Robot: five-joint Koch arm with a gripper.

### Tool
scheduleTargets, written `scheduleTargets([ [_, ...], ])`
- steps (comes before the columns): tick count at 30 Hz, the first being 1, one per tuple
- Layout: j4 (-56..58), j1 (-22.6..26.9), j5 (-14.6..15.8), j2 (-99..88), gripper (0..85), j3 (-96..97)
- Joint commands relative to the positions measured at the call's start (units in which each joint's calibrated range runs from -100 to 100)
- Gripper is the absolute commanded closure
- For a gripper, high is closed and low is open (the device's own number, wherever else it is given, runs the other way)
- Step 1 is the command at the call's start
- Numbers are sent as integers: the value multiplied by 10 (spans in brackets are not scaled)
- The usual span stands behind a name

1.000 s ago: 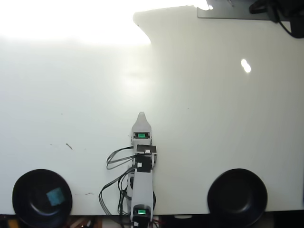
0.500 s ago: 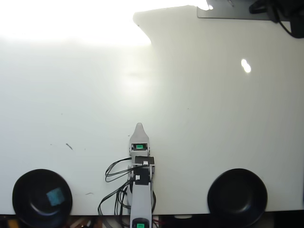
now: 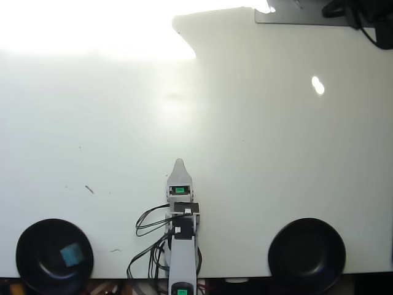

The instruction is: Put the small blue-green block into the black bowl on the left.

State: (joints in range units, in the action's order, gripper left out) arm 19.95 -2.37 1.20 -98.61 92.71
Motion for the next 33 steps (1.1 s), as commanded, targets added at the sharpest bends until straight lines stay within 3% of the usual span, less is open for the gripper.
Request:
scheduleTargets([
  [1, 1, 1, 1, 0, 372, 21],
  [33, 4, 1, 1, 0, 372, 26],
])
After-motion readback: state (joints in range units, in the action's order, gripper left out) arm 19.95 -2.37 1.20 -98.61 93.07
